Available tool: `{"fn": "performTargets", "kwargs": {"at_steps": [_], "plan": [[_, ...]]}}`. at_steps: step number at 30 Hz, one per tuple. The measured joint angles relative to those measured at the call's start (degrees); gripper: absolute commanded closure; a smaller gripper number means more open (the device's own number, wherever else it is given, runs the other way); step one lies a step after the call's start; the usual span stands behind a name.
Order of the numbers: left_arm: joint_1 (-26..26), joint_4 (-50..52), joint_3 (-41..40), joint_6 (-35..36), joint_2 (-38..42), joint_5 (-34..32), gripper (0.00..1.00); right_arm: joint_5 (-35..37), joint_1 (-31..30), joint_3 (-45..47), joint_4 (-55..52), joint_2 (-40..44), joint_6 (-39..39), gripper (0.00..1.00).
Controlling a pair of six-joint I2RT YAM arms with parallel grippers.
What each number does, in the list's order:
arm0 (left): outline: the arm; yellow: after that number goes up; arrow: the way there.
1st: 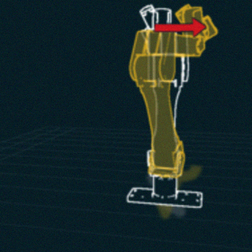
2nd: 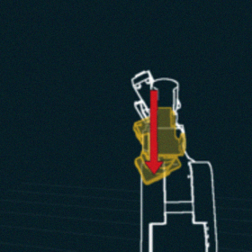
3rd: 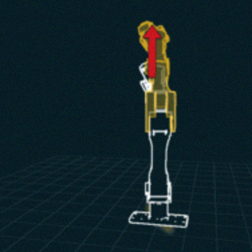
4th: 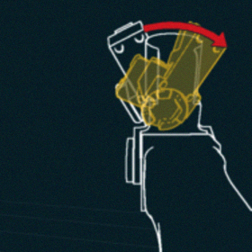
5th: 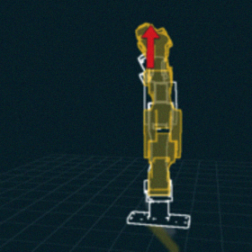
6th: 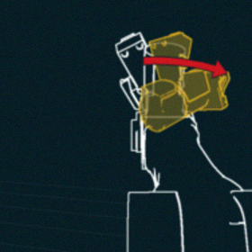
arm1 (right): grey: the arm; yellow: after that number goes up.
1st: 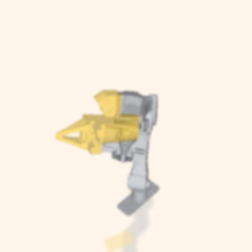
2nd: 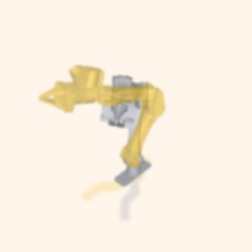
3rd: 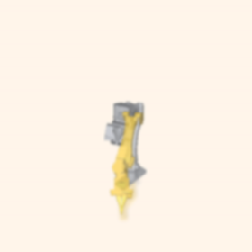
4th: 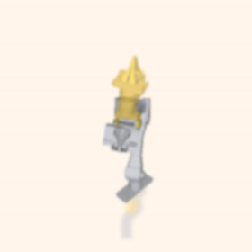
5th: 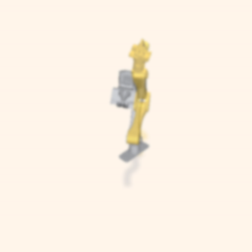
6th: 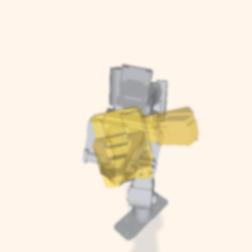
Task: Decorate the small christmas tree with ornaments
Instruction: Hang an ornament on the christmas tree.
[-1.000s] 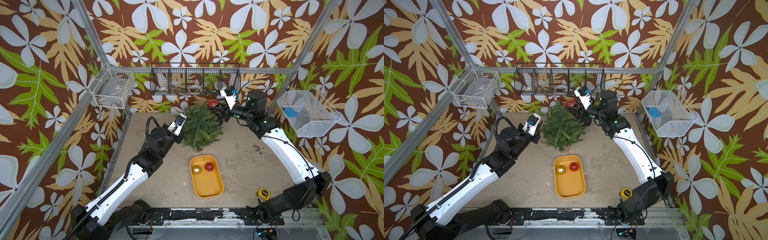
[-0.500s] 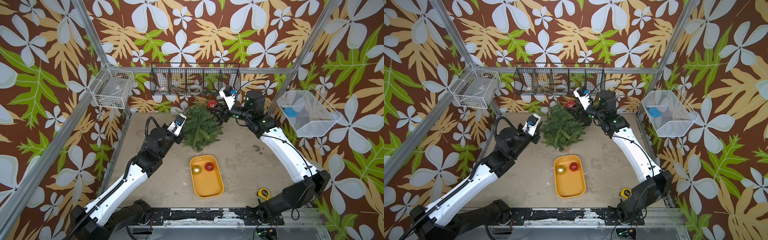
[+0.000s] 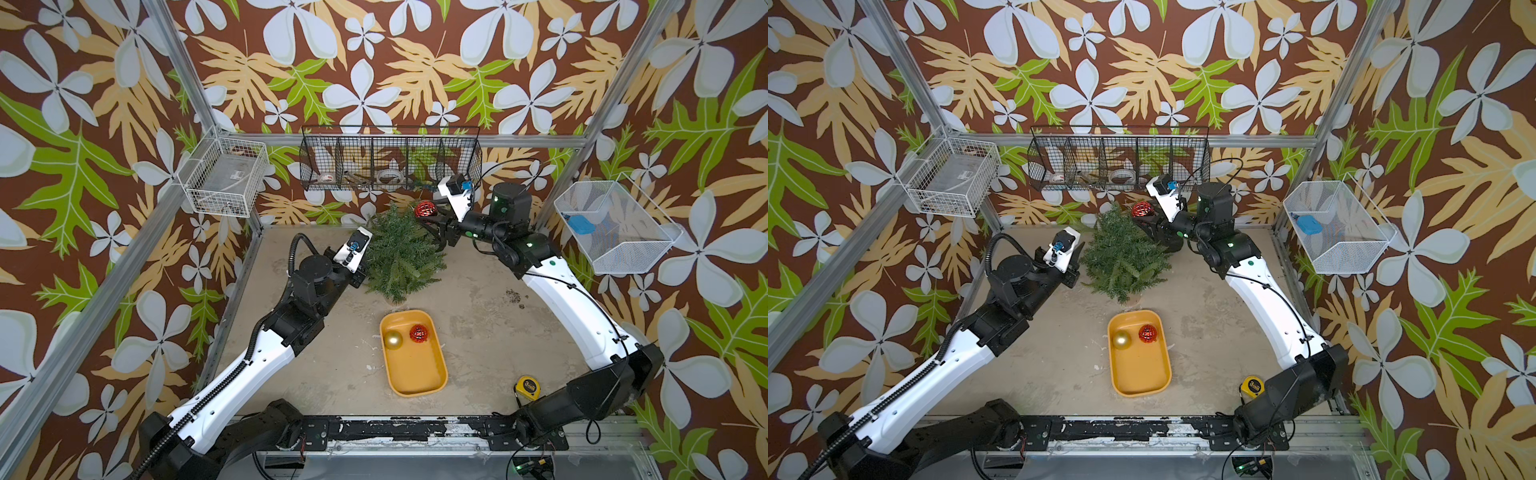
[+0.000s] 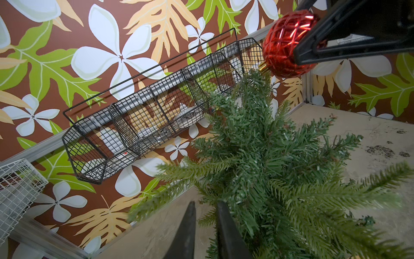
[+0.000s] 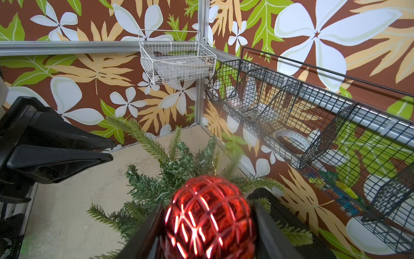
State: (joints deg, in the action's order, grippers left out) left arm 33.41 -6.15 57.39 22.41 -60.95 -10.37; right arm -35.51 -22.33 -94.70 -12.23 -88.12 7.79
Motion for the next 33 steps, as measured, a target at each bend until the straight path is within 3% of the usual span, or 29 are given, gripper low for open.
{"fn": "performTargets", "kwargs": {"at_steps": [21,33], "plan": [[-0.04,0.0,0.0,0.0,0.09,0.17,0.8,2.97,-0.09,3.39,0.66,3.04,1.22,0.54],[-0.13,0.0,0.0,-0.02,0.07,0.37,0.8,-0.31,-0.09,-0.11,2.4,1.62,-1.22,0.54]]}}
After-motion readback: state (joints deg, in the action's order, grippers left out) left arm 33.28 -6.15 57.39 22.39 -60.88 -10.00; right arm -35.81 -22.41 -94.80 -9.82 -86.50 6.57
